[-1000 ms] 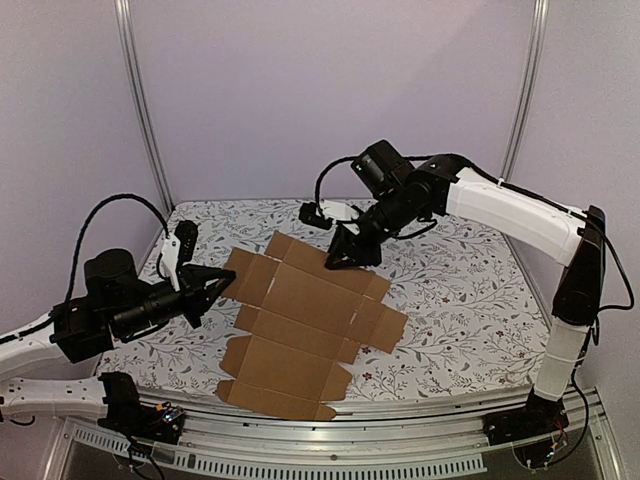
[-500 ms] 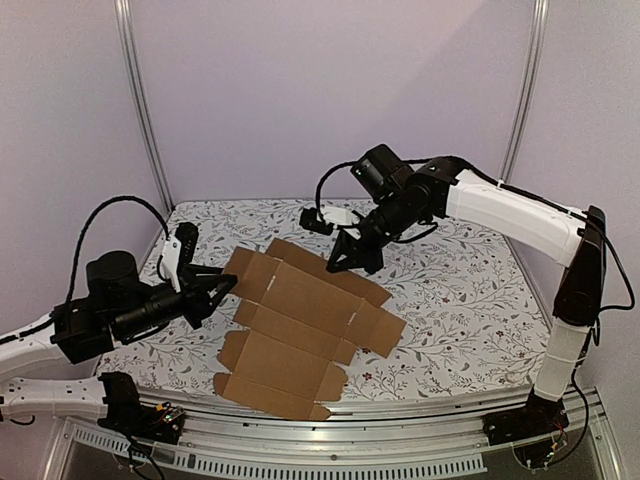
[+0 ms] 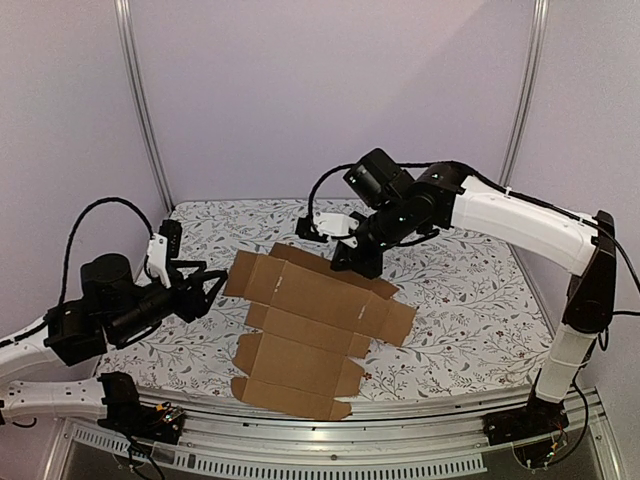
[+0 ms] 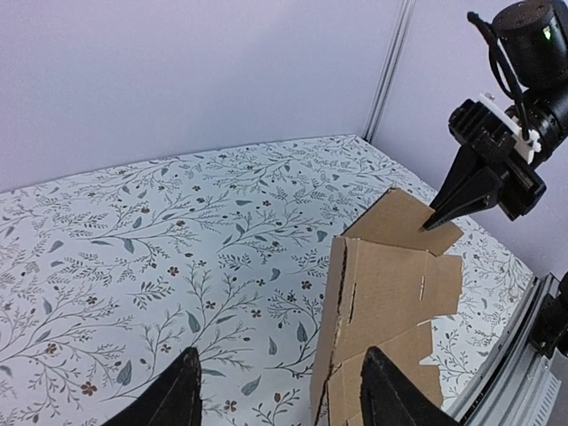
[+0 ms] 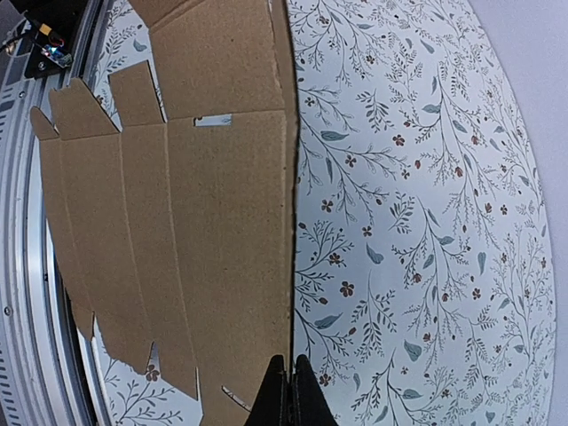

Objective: Fold the paper box

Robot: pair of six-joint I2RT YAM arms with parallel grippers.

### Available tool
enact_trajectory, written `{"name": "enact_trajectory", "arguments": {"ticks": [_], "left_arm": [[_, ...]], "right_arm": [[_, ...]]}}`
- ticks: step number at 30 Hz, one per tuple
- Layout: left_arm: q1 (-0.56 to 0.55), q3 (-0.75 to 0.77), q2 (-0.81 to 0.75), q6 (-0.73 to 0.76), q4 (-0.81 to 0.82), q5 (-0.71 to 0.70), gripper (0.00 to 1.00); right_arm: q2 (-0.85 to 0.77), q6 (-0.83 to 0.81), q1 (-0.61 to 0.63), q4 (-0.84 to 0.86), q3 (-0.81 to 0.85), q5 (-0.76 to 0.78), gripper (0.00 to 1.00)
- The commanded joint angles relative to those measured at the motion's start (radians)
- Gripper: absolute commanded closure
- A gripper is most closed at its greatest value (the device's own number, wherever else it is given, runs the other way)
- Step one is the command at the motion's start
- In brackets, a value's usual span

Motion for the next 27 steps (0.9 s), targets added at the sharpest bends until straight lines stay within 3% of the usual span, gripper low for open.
{"name": "enact_trajectory", "arguments": {"ticks": [1,9,17,22,27], "left_arm": [[-0.013,0.069,0.051,-0.031,-0.038,0.039,0.4],[-0.013,0.329,0.185,-0.034,-0.127,0.147,0.37],[-0.014,0.494,0.31,-0.021,-0.11,0.214,0.38],[-0.012,0.539,0.349,-0.02,-0.046,0.181,0.37],[-0.011,0.631,0.409,-0.019,-0.023,0.176,0.44]], "right_arm": [[-0.031,0.054,0.04,0.044,-0.031,0.143,1.0],[-0.051,0.123,0.074,0.031,-0.007,0.235,1.0],[-0.073,0.052,0.073,-0.11,0.174,0.349,1.0],[-0.08,0.009,0.08,-0.196,0.252,0.318,1.0],[-0.108,-0.002,0.107,-0.24,0.251,0.275,1.0]]}}
